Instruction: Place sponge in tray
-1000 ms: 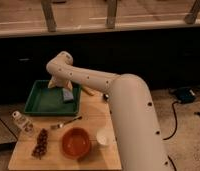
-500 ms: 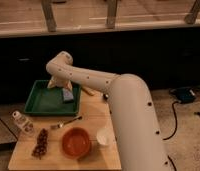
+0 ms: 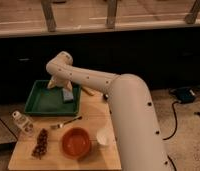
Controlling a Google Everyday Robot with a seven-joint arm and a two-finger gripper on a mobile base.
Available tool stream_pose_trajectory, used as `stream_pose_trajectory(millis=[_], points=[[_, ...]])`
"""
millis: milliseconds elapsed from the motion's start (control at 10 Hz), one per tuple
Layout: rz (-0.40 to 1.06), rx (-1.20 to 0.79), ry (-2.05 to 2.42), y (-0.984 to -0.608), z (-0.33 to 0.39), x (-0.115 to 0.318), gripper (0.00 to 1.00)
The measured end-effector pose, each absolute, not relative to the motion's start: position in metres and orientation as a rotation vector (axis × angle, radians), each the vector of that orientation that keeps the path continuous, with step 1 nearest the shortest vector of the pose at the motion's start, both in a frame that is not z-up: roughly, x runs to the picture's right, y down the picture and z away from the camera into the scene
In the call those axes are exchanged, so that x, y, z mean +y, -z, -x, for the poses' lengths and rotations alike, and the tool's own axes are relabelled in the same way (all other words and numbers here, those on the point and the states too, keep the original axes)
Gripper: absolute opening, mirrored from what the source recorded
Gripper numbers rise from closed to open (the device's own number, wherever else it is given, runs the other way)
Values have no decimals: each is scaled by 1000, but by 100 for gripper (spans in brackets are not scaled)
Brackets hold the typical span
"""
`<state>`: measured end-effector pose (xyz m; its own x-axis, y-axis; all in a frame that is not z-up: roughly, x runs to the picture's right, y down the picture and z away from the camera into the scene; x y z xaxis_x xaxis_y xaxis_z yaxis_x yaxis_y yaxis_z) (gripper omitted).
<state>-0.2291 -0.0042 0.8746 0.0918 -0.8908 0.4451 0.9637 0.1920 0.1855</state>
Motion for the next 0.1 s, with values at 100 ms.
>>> stream_pose_trajectory(millis=[100], points=[[169, -520, 1387, -874, 229, -4, 75]])
